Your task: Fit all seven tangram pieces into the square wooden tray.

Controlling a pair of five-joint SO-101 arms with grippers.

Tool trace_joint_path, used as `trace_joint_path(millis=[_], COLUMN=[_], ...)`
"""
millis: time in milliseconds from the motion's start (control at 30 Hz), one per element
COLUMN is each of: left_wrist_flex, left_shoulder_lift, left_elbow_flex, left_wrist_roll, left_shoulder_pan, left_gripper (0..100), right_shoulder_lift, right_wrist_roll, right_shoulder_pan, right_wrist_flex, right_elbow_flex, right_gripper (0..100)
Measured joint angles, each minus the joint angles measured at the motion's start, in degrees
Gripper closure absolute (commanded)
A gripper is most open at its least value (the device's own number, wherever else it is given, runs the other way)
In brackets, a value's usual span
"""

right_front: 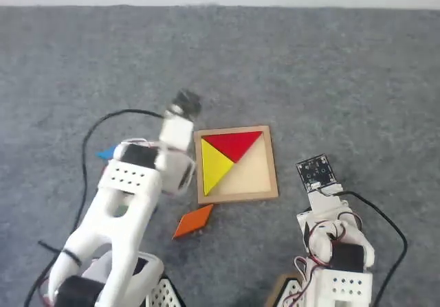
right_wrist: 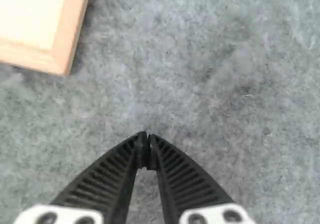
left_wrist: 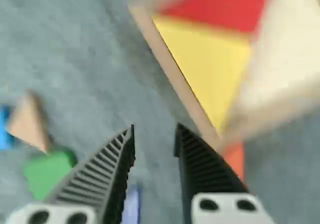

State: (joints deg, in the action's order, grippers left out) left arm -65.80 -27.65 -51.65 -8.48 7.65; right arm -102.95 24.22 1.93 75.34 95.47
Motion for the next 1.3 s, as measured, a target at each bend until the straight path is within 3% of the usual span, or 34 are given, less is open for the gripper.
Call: trace_joint_path(millis=[100, 267, 500, 1100, 1300], left_wrist_flex=[-9.76, -13.71, -11.96, 2.29, 2.73], left_shoulder_lift=[-1.67, -7.82, -9.14, 5.89, 8.26], left_elbow_flex=[-1.23, -7.56, -10.81, -12.66, -11.96], left_wrist_roll=[-8.35, -23.21, -29.8, -31.91, -32.18], left_shoulder_pan=[4.04, 8.18, 9.14, 9.32, 9.49], left_gripper=[83, 83, 83, 84, 93], right_shoulder_lift=[0.0, 0.0, 0.0, 0.0, 0.0], right_wrist_roll=[0.0, 0.0, 0.0, 0.0, 0.0], right_shoulder_pan=[0.0, 0.0, 0.0, 0.0, 0.0], right_wrist_flex=[0.0, 0.0, 0.0, 0.0, 0.0], right_elbow_flex=[0.0, 0.0, 0.0, 0.0, 0.0], right_gripper=[99.1, 99.1, 99.1, 99.1, 99.1])
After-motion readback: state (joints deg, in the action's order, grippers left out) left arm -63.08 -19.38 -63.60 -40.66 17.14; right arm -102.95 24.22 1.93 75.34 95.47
